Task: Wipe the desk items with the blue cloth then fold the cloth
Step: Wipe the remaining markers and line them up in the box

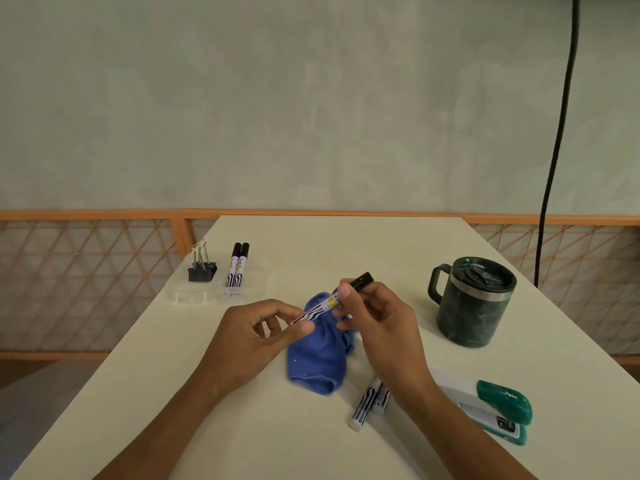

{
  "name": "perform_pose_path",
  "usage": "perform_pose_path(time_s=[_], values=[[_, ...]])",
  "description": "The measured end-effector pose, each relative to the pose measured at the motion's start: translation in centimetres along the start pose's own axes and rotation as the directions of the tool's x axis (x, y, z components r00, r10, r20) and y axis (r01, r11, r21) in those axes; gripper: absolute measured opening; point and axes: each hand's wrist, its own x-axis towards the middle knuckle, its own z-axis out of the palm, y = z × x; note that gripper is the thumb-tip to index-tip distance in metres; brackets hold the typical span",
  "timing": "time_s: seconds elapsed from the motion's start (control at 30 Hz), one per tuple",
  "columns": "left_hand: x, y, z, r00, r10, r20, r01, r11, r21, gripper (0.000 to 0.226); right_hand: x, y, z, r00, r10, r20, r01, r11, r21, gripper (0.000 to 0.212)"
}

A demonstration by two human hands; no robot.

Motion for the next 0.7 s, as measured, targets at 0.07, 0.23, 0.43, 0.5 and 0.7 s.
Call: perform_pose_path(time_s=[0.07,0.23,0.43,0.5,0.7], values=[[0.2,-0.1,-0.3,0.998,-0.017,-0.054,0.016,1.0,-0.013,0.007,0.1,0.0,-0.2,0.999,0.001,0.051,0.001,0.999,-0.04,0.029],[0.9,-0.5,-1.7,0.981,-0.069,-0.18,0.052,0.994,-0.096,0.015,1.0,1.9,-2.0,0.966,-0.146,0.213,0.254,0.684,-0.684,0.04],[0.9,-0.7,-1.7,0.981,-0.082,-0.178,0.067,0.994,-0.091,0.015,1.1,2.8,-2.0,0.939,-0.052,0.341,0.316,0.526,-0.79,0.03],[0.9,-0.8,-1.7,0.98,-0.082,-0.181,0.065,0.993,-0.094,0.014,1.3,2.2,-2.1,0.963,-0.107,0.246,0.258,0.618,-0.743,0.021],[1.1,-0.9,-1.9,0.97,-0.09,-0.228,0.059,0.989,-0.139,0.022,1.2,1.6,-2.7,0.989,-0.132,0.064,0.147,0.864,-0.482,0.026]])
